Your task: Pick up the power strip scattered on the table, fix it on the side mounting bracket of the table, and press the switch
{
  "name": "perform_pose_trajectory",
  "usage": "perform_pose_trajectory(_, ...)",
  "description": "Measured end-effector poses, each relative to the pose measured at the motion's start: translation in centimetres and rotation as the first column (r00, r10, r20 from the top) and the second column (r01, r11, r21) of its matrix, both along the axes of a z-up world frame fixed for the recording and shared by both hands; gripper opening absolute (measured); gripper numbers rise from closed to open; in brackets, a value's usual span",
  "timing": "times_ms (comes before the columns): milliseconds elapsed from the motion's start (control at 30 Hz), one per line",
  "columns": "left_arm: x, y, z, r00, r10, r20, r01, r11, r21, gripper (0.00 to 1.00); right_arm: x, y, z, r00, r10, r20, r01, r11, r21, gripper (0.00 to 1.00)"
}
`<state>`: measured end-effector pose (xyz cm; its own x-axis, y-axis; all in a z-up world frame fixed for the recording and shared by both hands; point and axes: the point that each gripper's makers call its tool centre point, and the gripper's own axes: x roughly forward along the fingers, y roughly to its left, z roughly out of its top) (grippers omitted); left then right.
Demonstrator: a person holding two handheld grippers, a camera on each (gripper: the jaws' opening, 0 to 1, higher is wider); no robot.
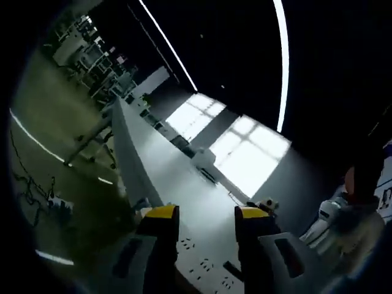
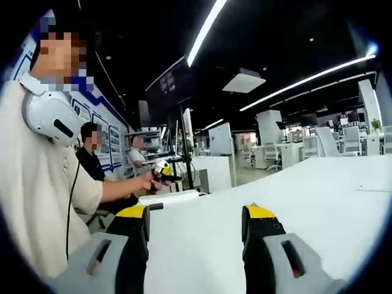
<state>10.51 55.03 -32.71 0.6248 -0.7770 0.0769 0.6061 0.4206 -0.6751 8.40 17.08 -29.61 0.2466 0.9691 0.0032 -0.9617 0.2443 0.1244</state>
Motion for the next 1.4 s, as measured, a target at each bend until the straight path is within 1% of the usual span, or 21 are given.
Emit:
perform_pose_trajectory(67, -0.1, -0.3, 0.1, 1.0, 0.003, 0.012, -0.003, 1.0, 0.026, 0.44, 0.0, -0.1, 0.1, 1.0, -0.002, 0.002, 0.002, 1.0, 0.002, 0.57)
perform_pose_trajectory(133, -0.3, -0.7, 0.3, 0.999, 0.006, 0.031, -0.008, 0.998, 0.063, 0.44, 0.0, -0.3, 0.3, 1.0, -0.004, 0.006, 0.004, 1.0, 0.004, 0.57)
perform_pose_trajectory(200, -0.5, -0.7, 0.4, 0.999, -0.005, 0.037, 0.001, 0.997, 0.083, 0.44, -0.2, -0.5, 0.5, 1.0, -0.004, 0.011, 0.004, 1.0, 0.009, 0.57)
perform_pose_trajectory(333, -0.9, -0.4, 0.8, 0.998, 0.005, 0.062, -0.012, 0.993, 0.117, 0.44, -0.4, -1.0, 0.8, 1.0, -0.009, 0.02, 0.009, 1.0, 0.013, 0.57)
perform_pose_trajectory(433, -1.7, -1.1, 1.5, 0.996, 0.007, 0.092, -0.019, 0.99, 0.138, 0.45, -0.5, -1.6, 0.9, 1.0, -0.017, 0.023, 0.017, 1.0, 0.011, 0.57)
perform_pose_trajectory(500, -2.2, -1.7, 1.8, 0.993, 0.008, 0.116, -0.028, 0.984, 0.174, 0.45, -0.5, -2.0, 0.9, 0.999, -0.024, 0.027, 0.024, 1.0, 0.007, 0.57)
perform_pose_trajectory(533, -2.4, -1.9, 1.6, 0.991, 0.01, 0.132, -0.038, 0.975, 0.217, 0.45, -0.5, -2.2, 0.9, 0.999, -0.028, 0.028, 0.027, 1.0, 0.005, 0.57)
perform_pose_trajectory(567, -2.6, -2.2, 1.6, 0.991, 0.014, 0.134, -0.045, 0.972, 0.231, 0.46, -0.6, -2.4, 1.0, 0.999, -0.031, 0.032, 0.031, 1.0, 0.002, 0.57)
perform_pose_trajectory(633, -2.8, -2.5, 1.4, 0.988, 0.028, 0.149, -0.069, 0.958, 0.278, 0.47, -0.7, -2.7, 1.2, 0.999, -0.039, 0.036, 0.039, 0.999, 0.001, 0.57)
perform_pose_trajectory(733, -3.2, -3.2, 1.6, 0.982, 0.041, 0.184, -0.099, 0.944, 0.316, 0.48, -0.9, -3.1, 1.5, 0.998, -0.042, 0.045, 0.042, 0.999, -0.001, 0.57)
perform_pose_trajectory(800, -3.4, -3.3, 1.8, 0.98, 0.045, 0.195, -0.107, 0.94, 0.323, 0.48, -1.0, -3.2, 1.5, 0.998, -0.043, 0.047, 0.043, 0.999, -0.001, 0.57)
perform_pose_trajectory(833, -3.7, -3.5, 2.1, 0.976, 0.046, 0.212, -0.116, 0.936, 0.331, 0.48, -1.1, -3.4, 1.6, 0.998, -0.046, 0.052, 0.046, 0.999, -0.001, 0.57)
perform_pose_trajectory(933, -4.3, -3.7, 2.8, 0.967, 0.062, 0.249, -0.145, 0.933, 0.33, 0.48, -1.4, -3.7, 1.9, 0.997, -0.049, 0.06, 0.049, 0.999, 0.002, 0.57)
perform_pose_trajectory(1000, -4.6, -3.9, 3.1, 0.963, 0.071, 0.259, -0.156, 0.932, 0.327, 0.49, -1.5, -4.0, 2.0, 0.996, -0.057, 0.065, 0.056, 0.998, 0.005, 0.57)
perform_pose_trajectory(1033, -4.9, -4.2, 3.4, 0.959, 0.075, 0.274, -0.167, 0.93, 0.327, 0.49, -1.6, -4.1, 2.1, 0.996, -0.062, 0.066, 0.061, 0.998, 0.007, 0.57)
perform_pose_trajectory(1200, -6.1, -4.5, 4.1, 0.949, 0.093, 0.302, -0.193, 0.928, 0.318, 0.49, -2.0, -4.9, 2.5, 0.994, -0.079, 0.074, 0.078, 0.997, 0.017, 0.57)
perform_pose_trajectory(1400, -7.2, -4.5, 4.6, 0.938, 0.114, 0.328, -0.229, 0.913, 0.337, 0.5, -2.5, -5.9, 2.7, 0.992, -0.102, 0.078, 0.1, 0.995, 0.03, 0.57)
